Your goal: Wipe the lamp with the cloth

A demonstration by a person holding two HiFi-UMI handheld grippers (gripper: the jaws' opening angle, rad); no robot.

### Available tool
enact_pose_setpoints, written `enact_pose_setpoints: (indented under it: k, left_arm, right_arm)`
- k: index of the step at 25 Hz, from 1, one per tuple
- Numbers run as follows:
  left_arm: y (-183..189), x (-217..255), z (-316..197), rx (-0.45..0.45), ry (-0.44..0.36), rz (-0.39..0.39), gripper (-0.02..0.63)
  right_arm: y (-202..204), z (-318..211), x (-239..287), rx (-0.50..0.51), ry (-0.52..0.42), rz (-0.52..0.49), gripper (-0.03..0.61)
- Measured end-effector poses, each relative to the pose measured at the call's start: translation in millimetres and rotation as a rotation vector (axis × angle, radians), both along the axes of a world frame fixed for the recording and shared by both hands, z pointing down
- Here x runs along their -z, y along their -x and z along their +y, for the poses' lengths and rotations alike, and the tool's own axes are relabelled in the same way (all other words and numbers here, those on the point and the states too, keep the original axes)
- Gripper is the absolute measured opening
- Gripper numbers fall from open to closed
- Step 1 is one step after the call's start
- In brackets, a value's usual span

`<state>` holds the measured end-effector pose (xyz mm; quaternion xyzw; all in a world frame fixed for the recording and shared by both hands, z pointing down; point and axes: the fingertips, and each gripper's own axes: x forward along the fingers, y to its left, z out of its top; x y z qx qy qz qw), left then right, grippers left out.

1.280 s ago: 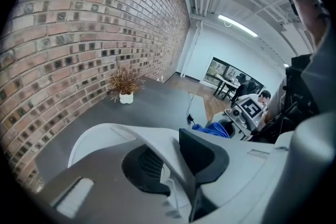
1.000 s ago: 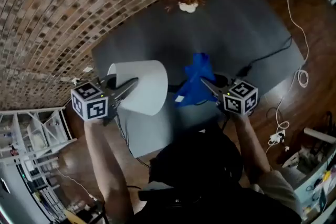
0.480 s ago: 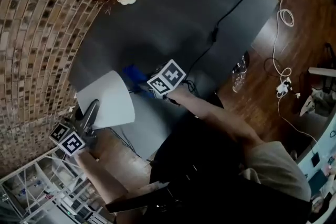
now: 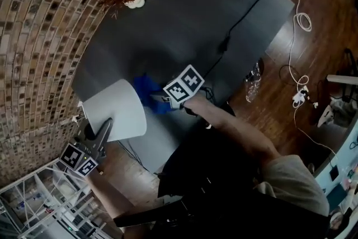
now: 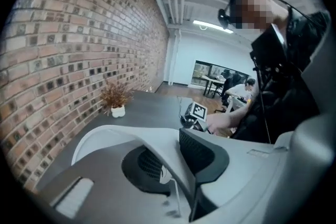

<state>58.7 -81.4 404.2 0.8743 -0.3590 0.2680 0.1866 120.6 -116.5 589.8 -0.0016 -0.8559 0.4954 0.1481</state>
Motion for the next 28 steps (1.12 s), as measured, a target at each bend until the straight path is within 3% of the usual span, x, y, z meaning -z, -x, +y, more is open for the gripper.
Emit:
enact_pose_setpoints:
  k: [2,4,5,7,10,12,15,16,17,19,21,22,23,25,28]
  left_arm:
    - [-13.5,2.6,13.6,-0.092,-0.052,-0.032,0.079]
    - [-26.8,5.1,24.8,-0.166,-0.090,-0.063,0.078]
    - [-33.0,6.0,29.0,-0.191,-0.103,-0.075,0.078]
    - [-43.2,6.7,37.2,-0.230,-0.119,-0.097,0.078]
    - [-55.5,5.1,50.5,-0.274,-0.126,-0.135,0.078]
    - [-63.4,3.7,57.6,-0.294,-0.129,-0.153,0.077]
    - [-71.3,2.3,64.0,-0.326,-0.142,-0.169,0.077]
    - [-70.9,1.2,65.6,-0.328,-0.138,-0.173,0.077]
    - [-70.1,0.3,66.7,-0.329,-0.137,-0.176,0.077]
    - [-70.8,0.4,66.6,-0.334,-0.147,-0.176,0.077]
    - [-72.3,0.4,64.0,-0.319,-0.147,-0.172,0.077]
    - [-71.5,-0.9,62.2,-0.297,-0.132,-0.172,0.077]
    - [-69.7,-2.9,60.0,-0.269,-0.107,-0.173,0.077]
    - [-67.2,-4.9,52.8,-0.235,-0.077,-0.171,0.078]
    - [-62.9,0.1,34.2,-0.157,-0.053,-0.151,0.078]
  right_arm:
    - [-50.8,-45.8,-15.2,-0.123,-0.165,0.162,0.083]
    - [-77.3,-74.8,-2.5,-0.189,-0.222,0.174,0.083]
    - [-76.4,-73.9,7.3,-0.162,-0.218,0.144,0.083]
    - [-54.0,-44.3,14.8,-0.013,-0.188,0.090,0.083]
    - [-27.8,7.7,-30.8,0.199,-0.218,0.198,0.083]
    - [-40.7,6.7,-73.0,0.219,-0.285,0.344,0.086]
    - [-92.8,-39.9,-104.5,0.130,-0.415,0.595,0.084]
    - [-101.2,-53.8,-103.2,0.099,-0.437,0.608,0.083]
    - [-99.0,-61.8,-94.9,0.073,-0.428,0.558,0.083]
    - [-67.1,-57.1,-62.1,0.080,-0.355,0.334,0.083]
    - [-25.7,-33.3,-37.1,0.189,-0.311,0.150,0.084]
    - [-11.1,-21.8,-38.3,0.251,-0.309,0.125,0.084]
    - [-3.9,-15.3,-49.3,0.296,-0.317,0.151,0.084]
    - [-11.9,-20.9,-84.5,0.316,-0.362,0.316,0.086]
    - [-55.9,-53.2,-110.4,0.240,-0.459,0.578,0.084]
